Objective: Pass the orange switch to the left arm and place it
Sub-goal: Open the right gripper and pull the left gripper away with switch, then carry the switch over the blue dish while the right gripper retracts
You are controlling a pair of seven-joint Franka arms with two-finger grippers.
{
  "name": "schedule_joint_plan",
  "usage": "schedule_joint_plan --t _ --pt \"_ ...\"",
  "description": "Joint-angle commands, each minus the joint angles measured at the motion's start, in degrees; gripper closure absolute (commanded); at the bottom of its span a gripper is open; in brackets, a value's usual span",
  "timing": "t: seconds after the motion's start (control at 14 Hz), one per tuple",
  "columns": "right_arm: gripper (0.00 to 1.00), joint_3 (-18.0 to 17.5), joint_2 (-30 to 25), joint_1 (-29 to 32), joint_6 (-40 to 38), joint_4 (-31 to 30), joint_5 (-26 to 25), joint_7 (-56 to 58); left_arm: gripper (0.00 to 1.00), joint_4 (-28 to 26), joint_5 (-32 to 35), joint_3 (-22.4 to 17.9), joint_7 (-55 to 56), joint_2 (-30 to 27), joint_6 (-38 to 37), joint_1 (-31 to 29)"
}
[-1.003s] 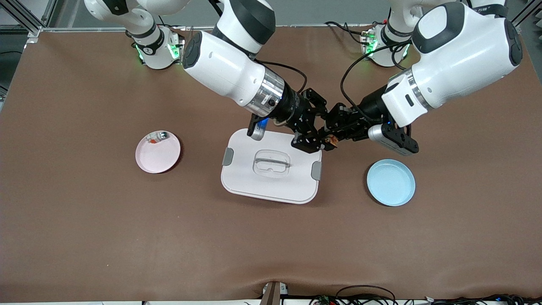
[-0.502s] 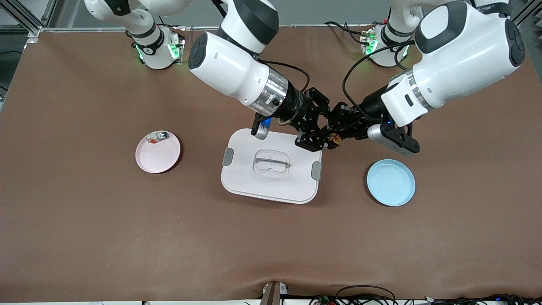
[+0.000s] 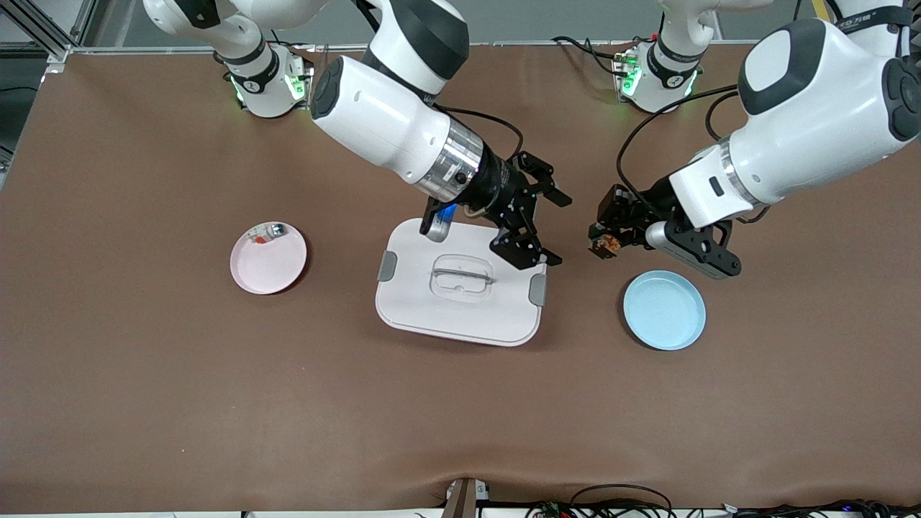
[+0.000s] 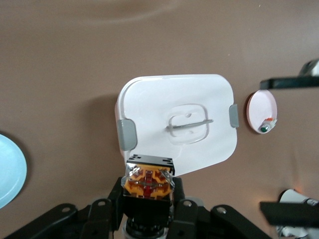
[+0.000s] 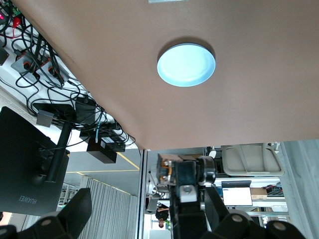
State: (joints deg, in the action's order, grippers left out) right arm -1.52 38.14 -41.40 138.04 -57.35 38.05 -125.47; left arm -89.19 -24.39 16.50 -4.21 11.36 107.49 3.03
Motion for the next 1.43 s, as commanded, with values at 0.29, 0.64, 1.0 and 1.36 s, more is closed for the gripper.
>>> schedule_joint_plan --t 0.29,0.64,1.0,1.36 --pt "0.00 0.1 -1.0 5.9 -18.9 1.0 0.4 16.2 1.00 -0.7 8.0 0.1 -17.9 1.1 -4.4 -2.5" --pt "0.00 0.6 -4.3 14.4 -42.5 0.9 -2.6 50.4 1.00 -3.0 16.1 0.1 -37.6 2.9 -4.7 -5.5" --pt "0.00 0.6 -6.9 20.1 -63.6 0.9 -21.4 86.2 1.00 -3.5 21.0 0.1 -55.3 6.8 -1.6 -7.4" --pt "0.00 0.6 -8.0 28.4 -76.2 0.9 -31.4 111.1 1.00 -12.7 21.9 0.1 -67.8 6.8 11.4 -10.2"
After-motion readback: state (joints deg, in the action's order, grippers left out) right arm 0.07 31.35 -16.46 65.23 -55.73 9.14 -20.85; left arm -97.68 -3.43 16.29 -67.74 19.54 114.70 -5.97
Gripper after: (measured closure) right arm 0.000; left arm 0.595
